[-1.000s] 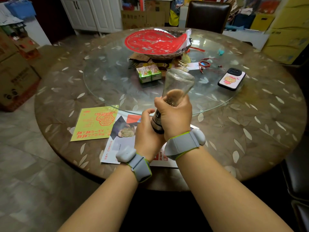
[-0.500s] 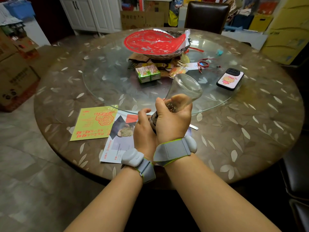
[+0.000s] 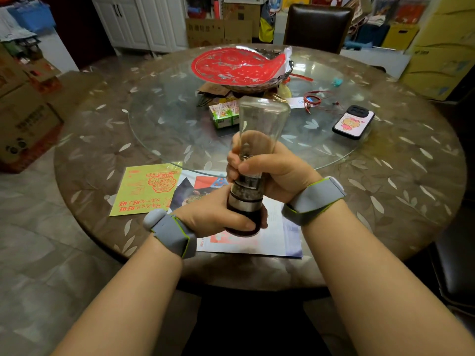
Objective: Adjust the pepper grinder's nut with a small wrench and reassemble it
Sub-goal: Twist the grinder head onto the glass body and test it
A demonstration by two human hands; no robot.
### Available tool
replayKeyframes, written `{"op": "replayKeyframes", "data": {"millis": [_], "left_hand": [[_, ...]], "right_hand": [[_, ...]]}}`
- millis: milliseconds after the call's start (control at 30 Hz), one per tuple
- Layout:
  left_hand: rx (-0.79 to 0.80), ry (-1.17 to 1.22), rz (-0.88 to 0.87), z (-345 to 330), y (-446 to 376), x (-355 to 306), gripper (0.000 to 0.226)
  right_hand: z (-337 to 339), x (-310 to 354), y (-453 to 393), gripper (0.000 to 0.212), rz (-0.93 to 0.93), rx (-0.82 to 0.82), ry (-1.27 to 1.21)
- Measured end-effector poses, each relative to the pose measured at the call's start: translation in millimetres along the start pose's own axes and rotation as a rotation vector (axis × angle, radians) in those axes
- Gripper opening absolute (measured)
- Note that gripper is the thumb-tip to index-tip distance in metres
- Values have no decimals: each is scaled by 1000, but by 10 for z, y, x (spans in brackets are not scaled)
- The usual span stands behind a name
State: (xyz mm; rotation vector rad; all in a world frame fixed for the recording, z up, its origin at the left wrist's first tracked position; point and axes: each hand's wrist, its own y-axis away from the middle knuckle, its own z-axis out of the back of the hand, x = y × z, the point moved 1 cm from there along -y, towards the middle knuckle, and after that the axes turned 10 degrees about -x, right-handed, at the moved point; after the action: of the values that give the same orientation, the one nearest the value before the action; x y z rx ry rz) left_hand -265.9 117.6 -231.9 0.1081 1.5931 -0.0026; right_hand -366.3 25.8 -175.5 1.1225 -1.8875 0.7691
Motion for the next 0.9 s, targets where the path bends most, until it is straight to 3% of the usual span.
{"op": "replayKeyframes", "data": {"millis": [100,200,367,533,733,900], "left_hand": [[176,145,43,-28,8,5,40],[94,164,54,-46,16,34,30],[-220,-118,9,-15,3,13,26],[-595,-325,-58,-68,-119,33,51],[-865,-441,-66,-197,-162,122,78],[-1119,-623,1,-354,-199,91,62]], "right_hand": [[-22,7,3,28,-51,94,-74],[-28,-23,4,29,-32,13,-28],[-26,-64,-18,27,76,-271,130],[10,-146,-113,29,209,-653,286],[-8,-249,-120,28,326,-928,360],[-134,-377,-84,34,410,-1250,176]]}}
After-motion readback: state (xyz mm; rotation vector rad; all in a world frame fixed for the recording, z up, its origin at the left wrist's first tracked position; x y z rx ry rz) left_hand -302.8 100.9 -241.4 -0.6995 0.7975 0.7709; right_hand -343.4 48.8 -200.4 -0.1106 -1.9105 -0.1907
